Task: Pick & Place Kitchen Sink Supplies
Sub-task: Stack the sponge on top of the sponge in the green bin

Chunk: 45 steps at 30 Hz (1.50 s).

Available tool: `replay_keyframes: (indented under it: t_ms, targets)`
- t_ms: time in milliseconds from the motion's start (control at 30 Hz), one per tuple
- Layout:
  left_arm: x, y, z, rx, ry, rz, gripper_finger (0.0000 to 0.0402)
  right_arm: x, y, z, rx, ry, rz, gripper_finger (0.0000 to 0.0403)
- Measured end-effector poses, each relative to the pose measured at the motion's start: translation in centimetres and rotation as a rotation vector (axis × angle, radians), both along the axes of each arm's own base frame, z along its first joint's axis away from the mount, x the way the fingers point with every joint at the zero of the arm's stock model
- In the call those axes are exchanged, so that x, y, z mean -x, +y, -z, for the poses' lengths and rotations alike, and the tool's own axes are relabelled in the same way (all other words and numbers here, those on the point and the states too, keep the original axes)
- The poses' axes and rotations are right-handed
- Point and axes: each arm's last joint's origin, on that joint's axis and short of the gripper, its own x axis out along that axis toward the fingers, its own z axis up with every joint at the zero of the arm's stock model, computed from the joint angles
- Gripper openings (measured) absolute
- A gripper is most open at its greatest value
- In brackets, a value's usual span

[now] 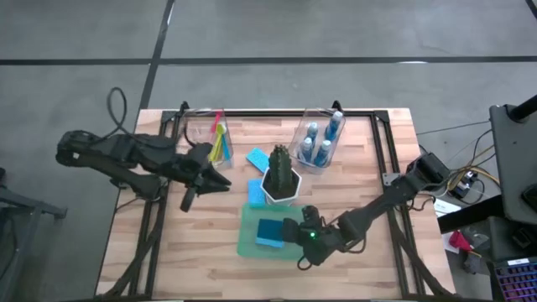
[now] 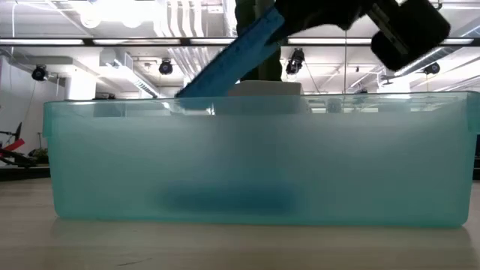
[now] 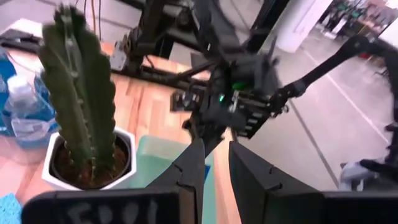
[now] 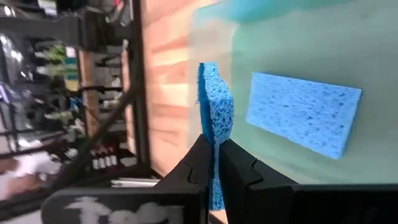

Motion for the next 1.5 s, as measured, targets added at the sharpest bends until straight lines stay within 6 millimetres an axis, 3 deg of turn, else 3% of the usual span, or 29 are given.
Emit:
replay_keyframes:
  t_ms: [267, 433, 1500]
  targets:
    - [1.4, 0.3, -0.7, 0.005, -0.046, 0.002, 0.0067, -0.8, 0.8, 3.5, 0.011, 0.071, -0.003, 0.0013]
    - [1.4, 0.3, -0.7, 0.009, -0.044, 0.001, 0.0067, -1.2, 0.8, 4.5, 0.015, 0.083, 0.003, 0.0013]
    - [1.3, 0.3, -0.6, 0.006, -0.038, 0.002, 0.0067, -2.1, 1.0, 6.4, -0.048, 0.065, 0.036, 0.0013]
